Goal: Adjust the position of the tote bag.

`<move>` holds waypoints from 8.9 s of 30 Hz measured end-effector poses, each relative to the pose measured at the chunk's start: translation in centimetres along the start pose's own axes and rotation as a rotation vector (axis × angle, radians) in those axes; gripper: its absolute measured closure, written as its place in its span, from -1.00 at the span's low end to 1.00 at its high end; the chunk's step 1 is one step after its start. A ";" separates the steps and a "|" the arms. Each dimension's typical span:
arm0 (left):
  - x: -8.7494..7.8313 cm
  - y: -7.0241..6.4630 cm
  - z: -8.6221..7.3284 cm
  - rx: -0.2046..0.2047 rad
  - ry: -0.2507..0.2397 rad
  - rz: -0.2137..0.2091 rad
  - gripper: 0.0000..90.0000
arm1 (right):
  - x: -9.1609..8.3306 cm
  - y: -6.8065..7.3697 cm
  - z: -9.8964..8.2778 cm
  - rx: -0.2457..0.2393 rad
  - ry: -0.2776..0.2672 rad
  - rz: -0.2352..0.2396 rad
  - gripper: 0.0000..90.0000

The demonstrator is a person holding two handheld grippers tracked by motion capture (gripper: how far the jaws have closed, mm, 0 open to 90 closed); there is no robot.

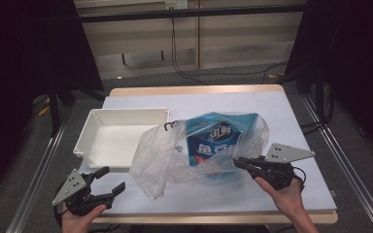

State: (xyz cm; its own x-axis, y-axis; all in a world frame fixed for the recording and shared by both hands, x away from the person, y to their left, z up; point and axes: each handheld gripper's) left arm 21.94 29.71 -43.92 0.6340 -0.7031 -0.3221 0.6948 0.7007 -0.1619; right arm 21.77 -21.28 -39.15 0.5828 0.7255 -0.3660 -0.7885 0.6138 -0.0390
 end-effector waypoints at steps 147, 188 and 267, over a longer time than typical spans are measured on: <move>2.8 0.8 22.0 0.096 -0.218 -0.259 1.00 | -11.8 -7.5 9.9 -0.012 -0.358 -0.292 1.00; 7.1 2.2 14.8 0.088 0.206 -0.177 1.00 | -6.8 -10.8 3.7 0.098 -0.041 -0.257 1.00; 10.3 -1.9 0.1 0.128 0.589 -0.265 1.00 | -5.8 -6.4 -11.7 0.183 0.369 -0.180 1.00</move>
State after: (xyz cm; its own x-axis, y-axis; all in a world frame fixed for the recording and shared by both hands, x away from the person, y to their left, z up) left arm 27.19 21.15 -46.81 0.1691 -0.6408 -0.7489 0.8597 0.4674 -0.2059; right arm 21.15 -33.02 -47.70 0.5720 0.4633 -0.6769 -0.6141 0.7890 0.0211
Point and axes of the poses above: each handheld gripper's, and its own axes: x roughly forward along the jaws, z roughly out of its top, y roughly to its left, and after that the axes turned 6 degrees about -x, right-handed
